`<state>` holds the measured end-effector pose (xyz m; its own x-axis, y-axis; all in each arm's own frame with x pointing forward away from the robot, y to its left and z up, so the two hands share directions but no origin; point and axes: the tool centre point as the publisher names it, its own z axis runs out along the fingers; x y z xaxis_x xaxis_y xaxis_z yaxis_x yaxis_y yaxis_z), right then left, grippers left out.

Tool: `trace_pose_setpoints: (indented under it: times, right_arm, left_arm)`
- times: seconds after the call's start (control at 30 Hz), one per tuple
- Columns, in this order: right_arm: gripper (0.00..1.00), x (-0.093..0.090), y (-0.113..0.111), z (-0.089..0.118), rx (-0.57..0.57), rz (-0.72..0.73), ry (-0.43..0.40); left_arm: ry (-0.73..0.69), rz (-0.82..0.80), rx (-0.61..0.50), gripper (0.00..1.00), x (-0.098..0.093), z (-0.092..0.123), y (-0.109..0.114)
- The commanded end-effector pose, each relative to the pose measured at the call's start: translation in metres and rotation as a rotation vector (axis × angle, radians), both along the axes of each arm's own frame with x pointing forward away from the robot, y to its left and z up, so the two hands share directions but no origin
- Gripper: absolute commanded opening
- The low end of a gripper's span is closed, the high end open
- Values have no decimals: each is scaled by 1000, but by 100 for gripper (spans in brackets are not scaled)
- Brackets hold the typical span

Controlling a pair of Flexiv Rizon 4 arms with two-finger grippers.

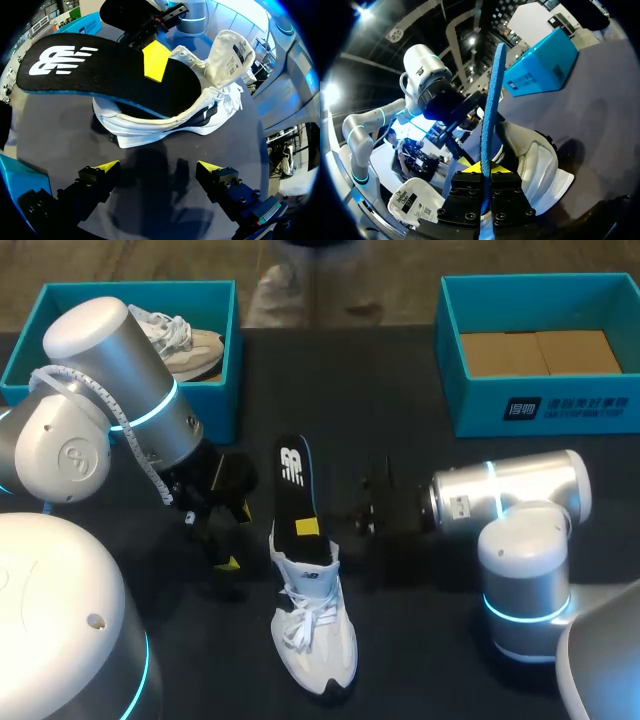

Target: Take the shoe out of the shoebox, open the shoe tongue, remove and reinsert the insole, then place the shoe into the shoebox

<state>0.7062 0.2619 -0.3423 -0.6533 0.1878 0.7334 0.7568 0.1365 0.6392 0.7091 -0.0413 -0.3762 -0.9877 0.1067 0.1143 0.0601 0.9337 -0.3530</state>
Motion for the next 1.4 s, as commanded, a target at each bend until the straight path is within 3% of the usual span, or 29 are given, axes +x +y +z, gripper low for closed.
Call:
trace_pose_setpoints:
  times: [0.03, 0.6, 0.67, 0.8, 0.87, 1.4]
  right_arm:
    - [0, -5, 3, -4, -11, 9, 7]
    - [0, -18, 1, -11, -16, 20, 20]
    - [13, -17, 1, -9, -11, 16, 14]
    - [29, -14, 3, -5, -10, 16, 3]
    - [31, -12, 3, -4, -11, 17, 1]
    - [26, 5, 7, 12, 3, -6, -40]
  left_arm:
    - [-2, 1, 1, 100, -1, 0, 0]
    - [-2, 1, 1, 100, -1, 0, 0]
    - [-2, 1, 1, 100, -1, 0, 0]
    - [-2, 1, 1, 100, -1, 0, 0]
    - [-2, 1, 1, 100, -1, 0, 0]
    - [-2, 1, 1, 100, -1, 0, 0]
